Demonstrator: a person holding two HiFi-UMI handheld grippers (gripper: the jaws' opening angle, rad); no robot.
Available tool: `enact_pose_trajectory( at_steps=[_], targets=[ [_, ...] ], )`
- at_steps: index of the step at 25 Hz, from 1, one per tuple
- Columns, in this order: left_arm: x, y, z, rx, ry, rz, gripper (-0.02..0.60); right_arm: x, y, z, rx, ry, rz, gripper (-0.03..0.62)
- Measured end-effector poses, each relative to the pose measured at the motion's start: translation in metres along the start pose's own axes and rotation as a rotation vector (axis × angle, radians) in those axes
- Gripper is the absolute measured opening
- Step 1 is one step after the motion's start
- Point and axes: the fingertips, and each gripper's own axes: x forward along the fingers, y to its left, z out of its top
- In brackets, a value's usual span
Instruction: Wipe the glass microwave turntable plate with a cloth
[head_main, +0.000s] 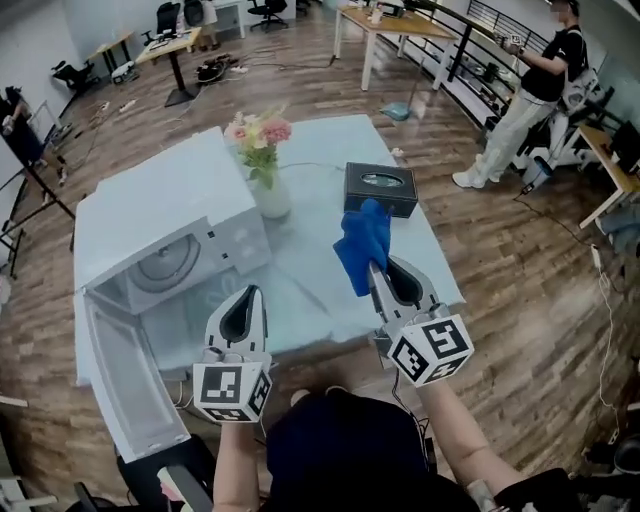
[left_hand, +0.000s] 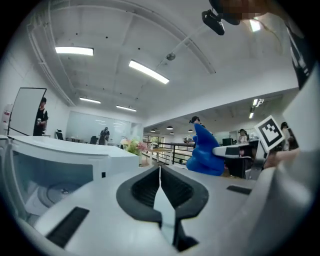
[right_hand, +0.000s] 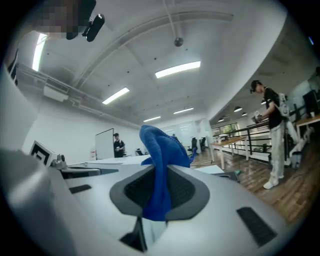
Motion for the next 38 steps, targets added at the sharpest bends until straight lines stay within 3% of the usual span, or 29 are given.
enact_pose_trajectory(
  at_steps=[5, 10, 23, 38],
  targets=[
    [0.024, -0.029, -0.012, -0.044, 0.011, -0.058, 0.008, -0.032, -0.038, -0.023, 0.024, -0.035, -0.188, 0.048],
    [0.038, -0.047, -0.019, -0.043, 0.01, -0.061, 0.008, -0.049, -0.062, -0.039, -0.04, 0.005, -0.265, 0.048],
    [0.05, -0.067, -0.033, -0.045, 0.011, -0.013, 0.008, -0.034, -0.069, -0.052, -0.058, 0.041, -0.182, 0.048],
    [0.039, -0.08, -0.038, -0.033, 0.019, 0.021, 0.008, -0.045, -0.075, -0.052, -0.058, 0.044, -0.159, 0.048]
  ],
)
